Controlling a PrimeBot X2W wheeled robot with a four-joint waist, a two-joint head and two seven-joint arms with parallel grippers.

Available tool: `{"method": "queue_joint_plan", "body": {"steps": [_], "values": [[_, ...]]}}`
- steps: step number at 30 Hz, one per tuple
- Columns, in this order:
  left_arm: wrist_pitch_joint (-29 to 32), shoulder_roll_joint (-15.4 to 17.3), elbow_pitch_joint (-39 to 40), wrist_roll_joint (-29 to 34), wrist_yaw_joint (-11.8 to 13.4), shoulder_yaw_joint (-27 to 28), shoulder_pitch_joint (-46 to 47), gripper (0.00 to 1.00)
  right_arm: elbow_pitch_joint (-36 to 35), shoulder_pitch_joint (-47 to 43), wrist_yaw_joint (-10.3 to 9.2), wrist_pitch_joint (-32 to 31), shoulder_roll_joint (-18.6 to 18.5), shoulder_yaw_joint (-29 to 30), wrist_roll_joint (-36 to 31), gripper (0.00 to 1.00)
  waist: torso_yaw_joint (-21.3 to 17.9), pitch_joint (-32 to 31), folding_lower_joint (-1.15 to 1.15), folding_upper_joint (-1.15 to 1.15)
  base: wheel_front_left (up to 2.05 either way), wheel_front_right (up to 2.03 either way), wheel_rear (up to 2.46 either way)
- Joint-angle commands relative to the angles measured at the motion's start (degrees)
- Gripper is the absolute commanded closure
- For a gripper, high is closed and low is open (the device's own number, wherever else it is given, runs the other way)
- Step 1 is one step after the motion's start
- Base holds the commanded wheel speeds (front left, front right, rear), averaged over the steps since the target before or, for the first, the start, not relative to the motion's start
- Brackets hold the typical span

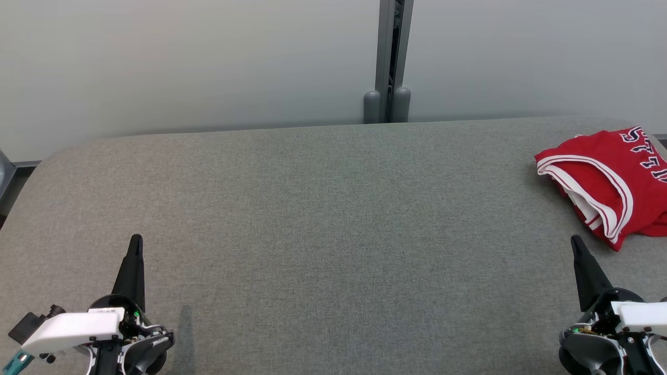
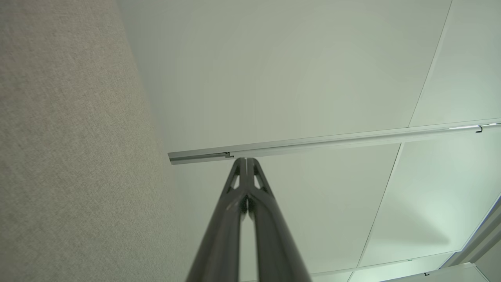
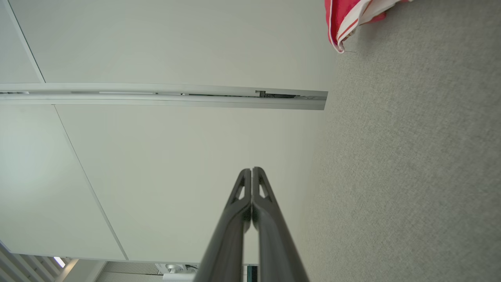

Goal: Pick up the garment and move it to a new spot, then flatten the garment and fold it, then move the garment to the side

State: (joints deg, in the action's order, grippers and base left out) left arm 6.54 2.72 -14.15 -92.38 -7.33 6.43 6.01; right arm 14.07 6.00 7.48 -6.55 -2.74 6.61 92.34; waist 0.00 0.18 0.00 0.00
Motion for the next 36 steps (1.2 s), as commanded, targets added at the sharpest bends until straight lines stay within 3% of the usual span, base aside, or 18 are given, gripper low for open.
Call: {"method": "queue_joint_plan", "body": {"steps": [1, 36], "values": [[0.2, 0.3, 0.2, -0.1, -0.4, 0.2, 0.5, 1.00, -0.1, 0.5, 0.02, -0.2, -0.2, 0.0, 0.1, 1.00, 0.0, 0.0, 0.00, 0.00, 0.00, 0.00, 0.00], [0.2, 0.3, 0.2, -0.1, -0.4, 0.2, 0.5, 1.00, -0.1, 0.5, 0.01, -0.2, -0.2, 0.0, 0.1, 1.00, 0.0, 0.0, 0.00, 0.00, 0.00, 0.00, 0.00]]}}
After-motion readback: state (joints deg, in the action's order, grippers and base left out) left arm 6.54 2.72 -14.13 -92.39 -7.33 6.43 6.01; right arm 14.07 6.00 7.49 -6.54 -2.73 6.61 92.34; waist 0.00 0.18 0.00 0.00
